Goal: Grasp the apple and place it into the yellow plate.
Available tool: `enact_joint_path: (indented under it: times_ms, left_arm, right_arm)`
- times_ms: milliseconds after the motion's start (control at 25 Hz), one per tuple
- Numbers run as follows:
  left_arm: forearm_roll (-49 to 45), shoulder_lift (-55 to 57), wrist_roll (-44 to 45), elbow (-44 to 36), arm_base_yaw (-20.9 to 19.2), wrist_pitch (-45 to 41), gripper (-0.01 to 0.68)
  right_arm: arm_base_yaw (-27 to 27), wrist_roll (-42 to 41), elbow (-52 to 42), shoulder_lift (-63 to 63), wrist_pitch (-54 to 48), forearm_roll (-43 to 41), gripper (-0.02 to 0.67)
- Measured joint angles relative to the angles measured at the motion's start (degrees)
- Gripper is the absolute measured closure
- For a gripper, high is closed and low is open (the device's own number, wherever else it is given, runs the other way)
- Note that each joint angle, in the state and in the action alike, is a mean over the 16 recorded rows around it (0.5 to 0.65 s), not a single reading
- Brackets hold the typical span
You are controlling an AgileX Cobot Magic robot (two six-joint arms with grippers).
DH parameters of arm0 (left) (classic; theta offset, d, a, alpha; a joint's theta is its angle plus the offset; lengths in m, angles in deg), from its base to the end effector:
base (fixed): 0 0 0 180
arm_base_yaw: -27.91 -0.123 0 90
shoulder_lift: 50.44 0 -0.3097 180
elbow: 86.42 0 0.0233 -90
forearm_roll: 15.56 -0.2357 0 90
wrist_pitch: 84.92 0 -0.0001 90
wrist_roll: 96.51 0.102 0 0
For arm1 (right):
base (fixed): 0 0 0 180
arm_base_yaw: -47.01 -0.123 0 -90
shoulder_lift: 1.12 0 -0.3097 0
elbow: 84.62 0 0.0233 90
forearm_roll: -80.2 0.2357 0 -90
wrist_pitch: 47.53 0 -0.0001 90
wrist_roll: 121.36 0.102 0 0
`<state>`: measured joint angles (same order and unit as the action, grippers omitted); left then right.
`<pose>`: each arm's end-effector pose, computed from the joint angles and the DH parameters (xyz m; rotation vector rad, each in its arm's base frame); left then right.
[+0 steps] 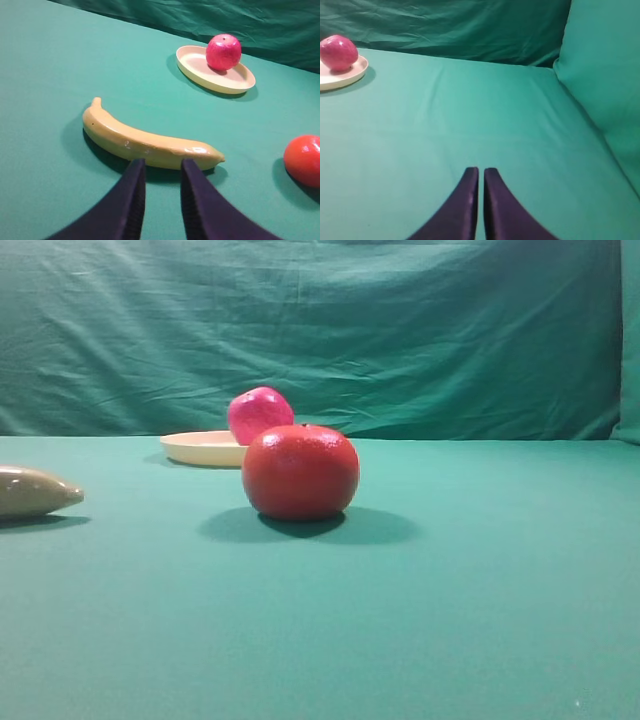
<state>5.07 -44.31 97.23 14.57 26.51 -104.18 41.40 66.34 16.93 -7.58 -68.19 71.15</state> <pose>0.0238 -0.0113 0.1759 -0.0305 1.8030 -0.1600 0.0236 -0.0034 0.1749 -0.0635 1.8369 0.0081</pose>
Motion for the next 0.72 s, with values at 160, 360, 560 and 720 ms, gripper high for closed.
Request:
enact_joint_path:
  times_ms: [160, 360, 560, 720]
  left_arm:
    - [0.00, 0.00, 0.00, 0.00, 0.00, 0.00, 0.516]
    - [0.00, 0.00, 0.00, 0.00, 0.00, 0.00, 0.516]
    - [0.00, 0.00, 0.00, 0.00, 0.00, 0.00, 0.516]
    - [0.00, 0.00, 0.00, 0.00, 0.00, 0.00, 0.516]
  right_arm:
    - [0.58, 0.02, -0.86, 0.01, 0.05, 0.33, 0.649]
    - [1.17, 0.05, -0.92, 0.01, -0.60, 0.51, 0.649]
    - [1.26, 0.08, -0.92, 0.01, -1.01, 0.57, 0.649]
    - [1.26, 0.10, -0.92, 0.01, -1.13, 0.61, 0.649]
